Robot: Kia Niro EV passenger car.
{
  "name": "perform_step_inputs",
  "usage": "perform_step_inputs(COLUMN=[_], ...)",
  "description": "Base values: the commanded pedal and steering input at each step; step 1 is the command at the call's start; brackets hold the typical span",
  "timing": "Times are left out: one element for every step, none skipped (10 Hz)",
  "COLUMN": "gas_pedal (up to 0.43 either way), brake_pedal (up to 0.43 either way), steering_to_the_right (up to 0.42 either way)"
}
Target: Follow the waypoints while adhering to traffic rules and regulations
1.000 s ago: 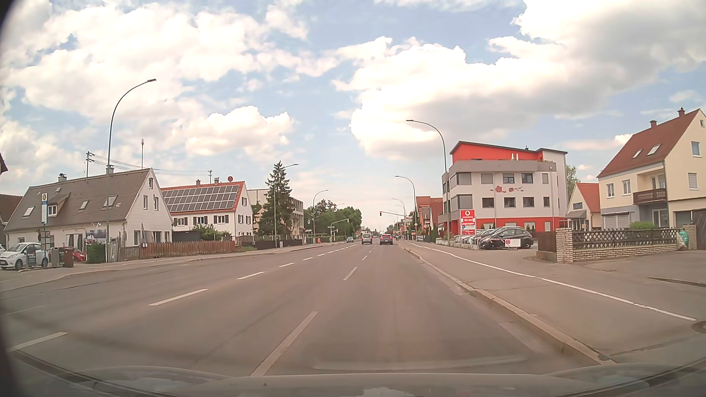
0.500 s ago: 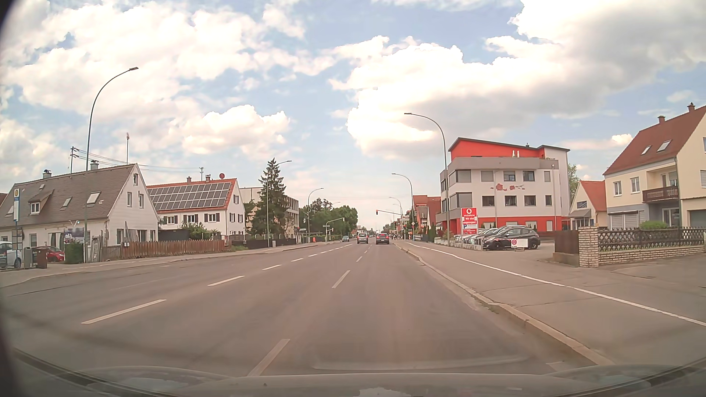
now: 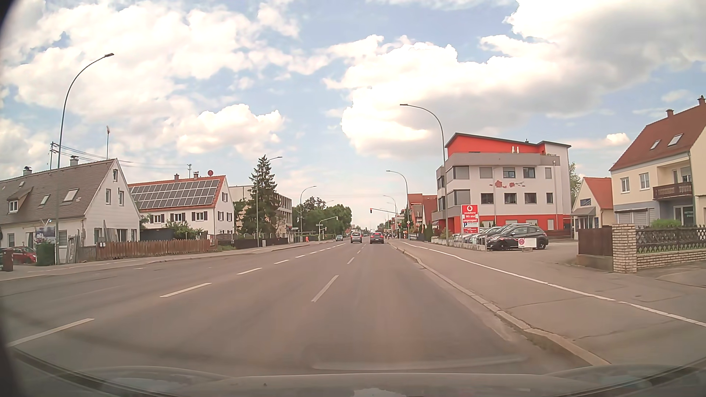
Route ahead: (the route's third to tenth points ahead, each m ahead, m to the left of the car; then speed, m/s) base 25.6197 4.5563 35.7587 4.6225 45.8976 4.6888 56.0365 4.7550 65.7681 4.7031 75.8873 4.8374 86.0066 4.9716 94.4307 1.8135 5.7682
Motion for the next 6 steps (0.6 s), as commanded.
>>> perform_step_inputs(gas_pedal=[0.287,0.287,0.268,0.268,0.26,0.26], brake_pedal=[0.018,0.018,0.018,0.018,0.018,0.018], steering_to_the_right=[0.005,0.003,-0.003,-0.012,-0.016,-0.015])
